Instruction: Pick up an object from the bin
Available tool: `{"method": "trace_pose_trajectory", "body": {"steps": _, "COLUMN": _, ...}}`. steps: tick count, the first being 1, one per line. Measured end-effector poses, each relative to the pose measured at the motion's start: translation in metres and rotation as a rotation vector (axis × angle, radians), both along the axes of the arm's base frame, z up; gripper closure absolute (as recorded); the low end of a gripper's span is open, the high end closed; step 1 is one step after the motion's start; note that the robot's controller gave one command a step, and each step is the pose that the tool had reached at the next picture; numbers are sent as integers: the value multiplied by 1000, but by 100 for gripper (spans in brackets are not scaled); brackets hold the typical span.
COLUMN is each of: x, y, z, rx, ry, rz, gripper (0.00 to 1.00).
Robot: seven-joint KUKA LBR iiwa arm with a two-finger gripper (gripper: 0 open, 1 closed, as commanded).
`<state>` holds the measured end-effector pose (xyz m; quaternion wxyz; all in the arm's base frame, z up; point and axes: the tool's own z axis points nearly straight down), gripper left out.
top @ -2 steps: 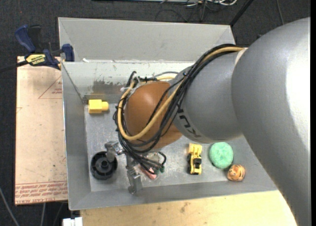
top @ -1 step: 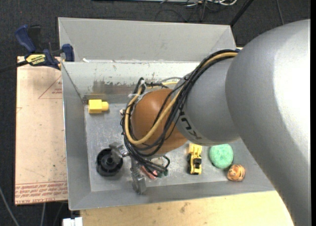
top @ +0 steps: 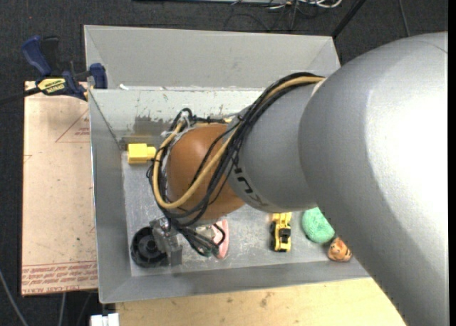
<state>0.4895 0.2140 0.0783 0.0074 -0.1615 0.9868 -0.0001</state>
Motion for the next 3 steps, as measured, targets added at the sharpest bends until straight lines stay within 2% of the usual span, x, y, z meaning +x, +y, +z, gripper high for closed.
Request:
{"method": "trace_pose_trajectory", "body": {"steps": 1, "x": 0, "y": 0, "z": 0, "rx": 0, "ry": 0, "rz": 0, "gripper": 100}}
{"method": "trace_pose_trajectory", "body": {"steps": 2, "x": 0, "y": 5, "z": 51, "rx": -3, "ry": 18, "rz": -5, "gripper": 100}}
{"method": "trace_pose_trajectory", "body": {"steps": 3, "x": 9, "y": -15, "z": 54, "rx": 3, "ry": 3, "rz": -2, "gripper": 100}}
